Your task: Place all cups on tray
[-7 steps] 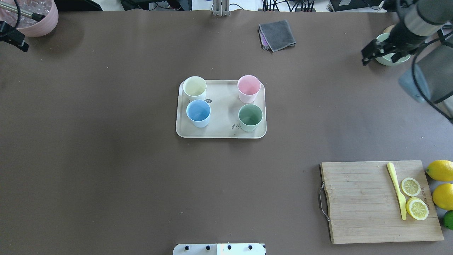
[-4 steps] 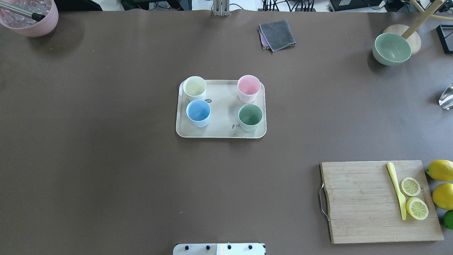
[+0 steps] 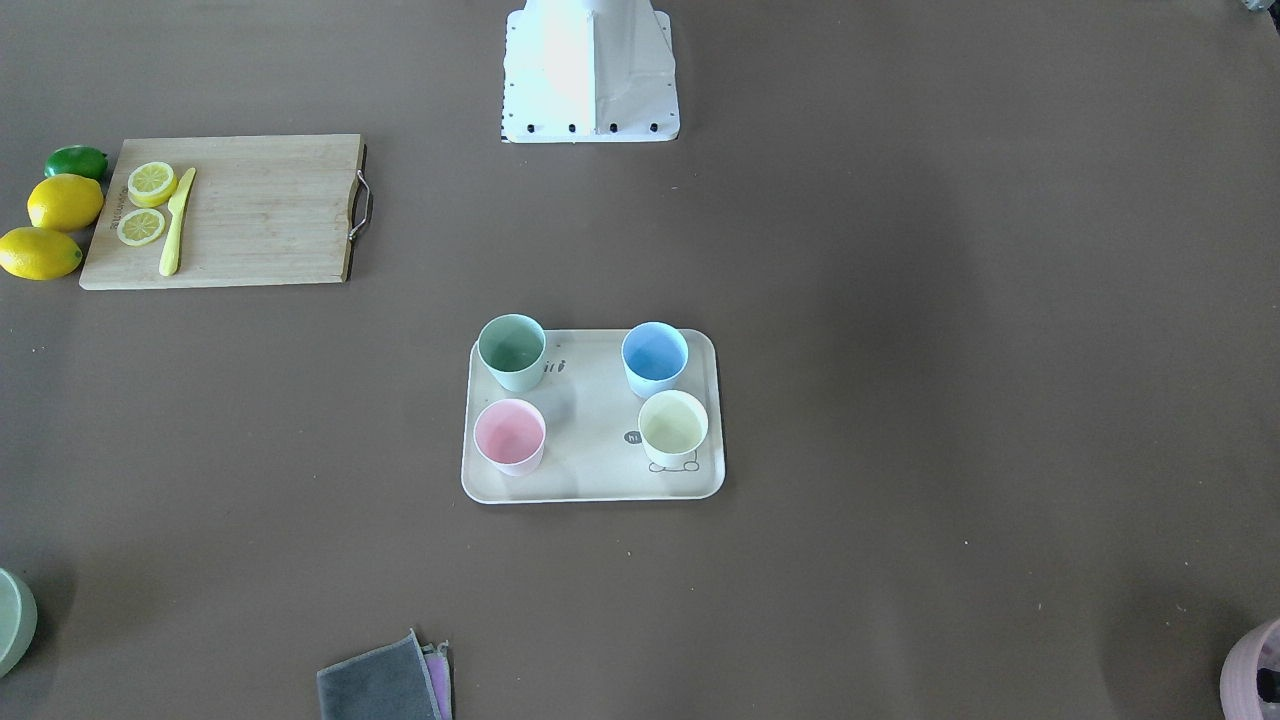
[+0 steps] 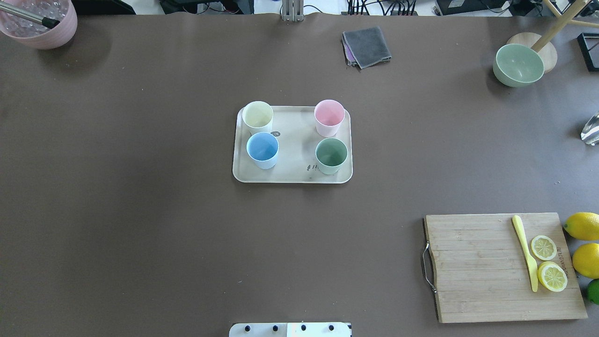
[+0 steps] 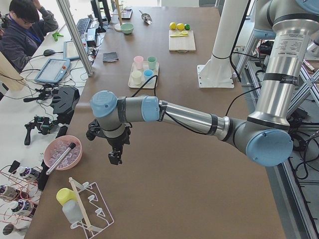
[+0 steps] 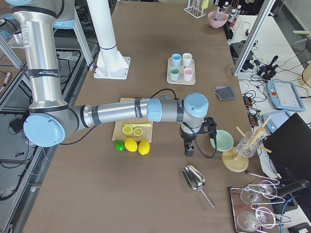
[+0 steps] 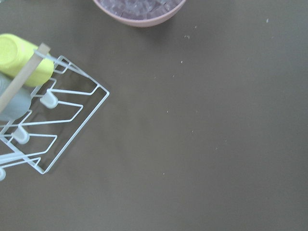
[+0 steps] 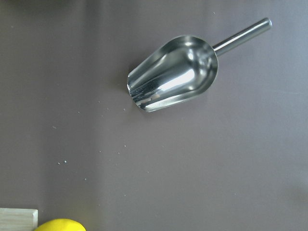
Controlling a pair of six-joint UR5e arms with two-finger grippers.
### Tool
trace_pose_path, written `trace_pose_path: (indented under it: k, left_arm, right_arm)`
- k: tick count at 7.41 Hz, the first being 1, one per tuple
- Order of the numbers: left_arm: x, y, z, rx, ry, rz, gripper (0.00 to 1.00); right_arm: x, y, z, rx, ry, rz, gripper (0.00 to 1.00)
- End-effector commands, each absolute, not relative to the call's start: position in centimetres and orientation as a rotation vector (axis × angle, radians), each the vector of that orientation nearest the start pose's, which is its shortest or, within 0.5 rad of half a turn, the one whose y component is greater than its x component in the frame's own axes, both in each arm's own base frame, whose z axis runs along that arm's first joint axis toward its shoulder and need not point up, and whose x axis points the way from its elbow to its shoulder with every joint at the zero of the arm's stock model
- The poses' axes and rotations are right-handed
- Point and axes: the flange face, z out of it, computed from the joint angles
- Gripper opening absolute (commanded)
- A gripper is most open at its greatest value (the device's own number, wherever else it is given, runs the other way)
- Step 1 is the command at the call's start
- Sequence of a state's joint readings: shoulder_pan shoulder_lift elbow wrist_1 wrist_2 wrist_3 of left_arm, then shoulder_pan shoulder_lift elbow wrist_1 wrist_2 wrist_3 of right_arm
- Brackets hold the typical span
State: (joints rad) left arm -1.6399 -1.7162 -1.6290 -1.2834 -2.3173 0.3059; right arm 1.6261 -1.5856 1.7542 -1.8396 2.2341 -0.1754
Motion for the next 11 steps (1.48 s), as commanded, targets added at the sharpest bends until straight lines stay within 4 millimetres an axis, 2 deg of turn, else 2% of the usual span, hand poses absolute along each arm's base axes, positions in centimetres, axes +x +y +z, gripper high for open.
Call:
trace_pose_path:
  k: [1,4,5,6,11]
  left_arm:
    - [-10.0,-50.0,63.1,0.091,0.751,0.204,0.98]
    - [-9.9,-50.3,64.6,0.061,0.757,0.185,0.98]
    - [-10.0,-50.4,64.4,0.067,0.756,0.185,0.98]
    - [-9.9,-49.9,65.2,0.049,0.757,0.180,0.98]
    - [-10.2,-49.6,63.5,0.072,0.752,0.179,0.98]
  right_arm:
    - [9.0,-45.1,62.3,-0.051,-0.722,-0.076,1.00]
    - [7.5,-45.3,62.1,-0.057,-0.770,-0.097,1.00]
    - [7.2,-45.3,62.1,-0.059,-0.770,-0.103,1.00]
    - [7.0,-45.4,62.2,-0.061,-0.768,-0.108,1.00]
    - [6.5,-45.4,62.2,-0.066,-0.769,-0.119,1.00]
